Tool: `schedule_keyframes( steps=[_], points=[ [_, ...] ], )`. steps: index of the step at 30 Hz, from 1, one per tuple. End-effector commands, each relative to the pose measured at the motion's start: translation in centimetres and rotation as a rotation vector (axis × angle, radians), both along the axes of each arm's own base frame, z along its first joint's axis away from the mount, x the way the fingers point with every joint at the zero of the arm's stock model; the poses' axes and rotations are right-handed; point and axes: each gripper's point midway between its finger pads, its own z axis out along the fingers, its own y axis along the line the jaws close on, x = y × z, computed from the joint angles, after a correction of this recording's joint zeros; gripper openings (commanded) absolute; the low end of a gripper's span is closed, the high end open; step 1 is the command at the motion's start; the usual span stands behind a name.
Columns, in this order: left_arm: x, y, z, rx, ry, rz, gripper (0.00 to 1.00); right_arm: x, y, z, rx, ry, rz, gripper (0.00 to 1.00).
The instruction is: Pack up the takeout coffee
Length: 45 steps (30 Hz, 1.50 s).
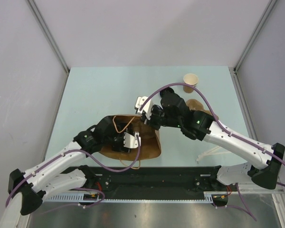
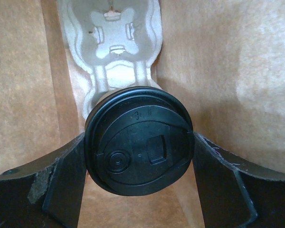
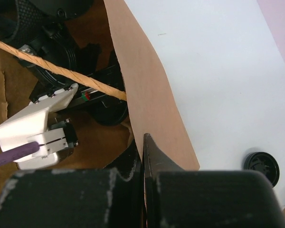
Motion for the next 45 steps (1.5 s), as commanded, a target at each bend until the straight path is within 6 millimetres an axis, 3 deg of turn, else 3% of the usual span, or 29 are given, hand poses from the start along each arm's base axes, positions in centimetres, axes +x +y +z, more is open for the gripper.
schedule_keyframes(
  steps=[1, 17, 39, 45],
  points=[
    [0.5, 0.2, 0.2, -0.047, -0.020, 0.050, 0.29, 0.0, 0.5, 1.6, 0.028, -0.047, 0.003, 0.00],
    [3.0, 1.7, -1.2, -0.005, 0.011, 0.156, 0.29, 0.8, 0.3, 1.1, 0.053, 0.023, -0.011, 0.00],
    [4.6, 0.0, -2.1, -0.016, 0.122, 0.111, 0.30, 1.6, 0.4, 1.0, 0.087, 0.066, 0.042, 0.00],
    [4.5, -0.1, -3.0, 0.010, 0.177, 0.112, 0.29, 3.2, -0.2, 0.8, 0.108, 0.105, 0.018, 0.00]
  ],
)
